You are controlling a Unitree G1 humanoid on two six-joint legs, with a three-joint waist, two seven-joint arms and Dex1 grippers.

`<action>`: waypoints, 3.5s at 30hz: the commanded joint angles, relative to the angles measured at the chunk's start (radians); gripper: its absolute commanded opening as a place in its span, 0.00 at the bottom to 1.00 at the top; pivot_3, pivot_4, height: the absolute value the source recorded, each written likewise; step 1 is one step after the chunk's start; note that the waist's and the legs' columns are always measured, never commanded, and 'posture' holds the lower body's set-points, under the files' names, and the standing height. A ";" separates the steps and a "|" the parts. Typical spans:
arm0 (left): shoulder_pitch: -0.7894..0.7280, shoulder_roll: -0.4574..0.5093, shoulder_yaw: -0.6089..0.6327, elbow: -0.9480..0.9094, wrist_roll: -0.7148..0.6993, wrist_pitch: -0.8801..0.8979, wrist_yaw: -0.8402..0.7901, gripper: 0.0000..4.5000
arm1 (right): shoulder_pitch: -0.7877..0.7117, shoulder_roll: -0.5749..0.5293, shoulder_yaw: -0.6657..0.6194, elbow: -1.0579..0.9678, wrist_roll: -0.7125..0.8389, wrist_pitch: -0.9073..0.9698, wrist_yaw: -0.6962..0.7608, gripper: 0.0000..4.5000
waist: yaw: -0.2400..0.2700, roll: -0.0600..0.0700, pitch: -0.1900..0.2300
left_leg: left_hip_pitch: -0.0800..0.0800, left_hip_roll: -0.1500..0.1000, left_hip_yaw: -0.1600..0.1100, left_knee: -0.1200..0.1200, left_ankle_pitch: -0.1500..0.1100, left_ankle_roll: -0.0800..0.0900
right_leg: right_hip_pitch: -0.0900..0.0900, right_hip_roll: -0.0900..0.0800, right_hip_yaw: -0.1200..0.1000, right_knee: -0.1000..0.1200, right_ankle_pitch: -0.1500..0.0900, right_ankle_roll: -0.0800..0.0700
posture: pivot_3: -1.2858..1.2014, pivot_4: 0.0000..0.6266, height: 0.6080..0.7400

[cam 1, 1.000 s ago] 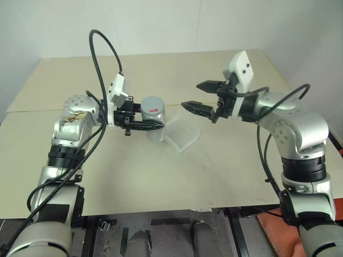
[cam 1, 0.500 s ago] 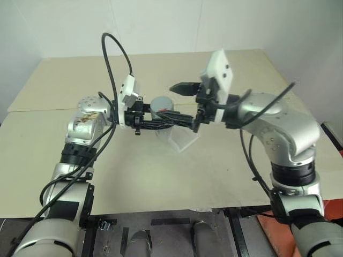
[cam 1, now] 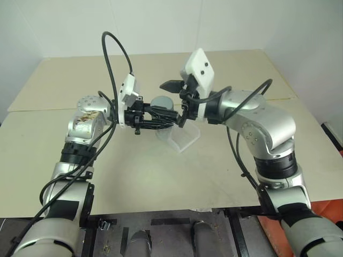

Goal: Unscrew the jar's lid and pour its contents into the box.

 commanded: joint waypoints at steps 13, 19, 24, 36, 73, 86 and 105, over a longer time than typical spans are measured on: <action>0.017 0.057 0.040 -0.069 -0.032 0.006 0.001 0.43 | 0.038 -0.158 -0.139 0.044 -0.029 -0.032 -0.010 1.00 | 0.003 0.000 0.000 | 0.000 0.000 0.000 0.000 0.000 0.000 | 0.000 0.000 0.000 -0.001 0.000 0.000 | 0.52 0.24 1.00; 0.021 0.051 0.040 -0.071 -0.030 0.011 0.004 0.43 | 0.055 -0.181 -0.167 0.007 -0.005 -0.019 0.017 1.00 | -0.001 0.000 0.000 | 0.000 0.000 0.000 0.000 0.000 0.000 | 0.000 0.000 0.000 0.000 0.000 0.000 | 0.52 0.24 1.00; -0.004 0.025 0.029 -0.029 -0.018 0.002 0.008 0.43 | 0.047 -0.158 -0.193 -0.105 0.123 0.050 0.053 1.00 | 0.000 0.000 0.000 | -0.001 0.000 0.000 0.000 0.000 0.000 | 0.000 0.000 0.000 -0.001 0.000 0.000 | 0.52 0.24 1.00; -0.044 -0.033 0.015 0.011 -0.010 -0.012 -0.005 0.43 | -0.009 -0.006 -0.052 -0.085 0.084 0.038 -0.038 1.00 | 0.000 0.000 0.000 | 0.000 0.000 0.000 0.000 0.000 0.000 | 0.000 0.000 0.000 0.000 0.000 0.000 | 0.52 0.24 1.00; -0.003 0.035 0.039 -0.055 -0.030 0.021 -0.001 0.43 | 0.043 -0.159 -0.181 0.083 0.029 -0.072 0.030 1.00 | -0.001 0.000 0.000 | -0.001 0.000 0.000 0.000 0.000 0.000 | 0.000 0.000 0.000 -0.001 0.000 0.000 | 0.52 0.24 1.00; -0.041 -0.010 0.029 0.022 -0.004 -0.015 0.009 0.43 | 0.047 -0.110 -0.186 -0.144 0.182 0.056 -0.004 1.00 | -0.001 0.000 0.000 | 0.000 0.000 0.000 0.000 0.000 0.000 | 0.000 0.000 0.000 0.000 0.000 0.000 | 0.52 0.24 1.00; -0.026 -0.007 0.028 -0.025 -0.016 0.002 -0.010 0.43 | -0.003 0.046 -0.033 -0.052 0.031 0.009 -0.090 1.00 | 0.000 0.000 0.000 | 0.000 0.000 0.000 0.000 0.000 0.000 | 0.000 0.000 0.000 0.001 0.000 0.000 | 0.52 0.24 1.00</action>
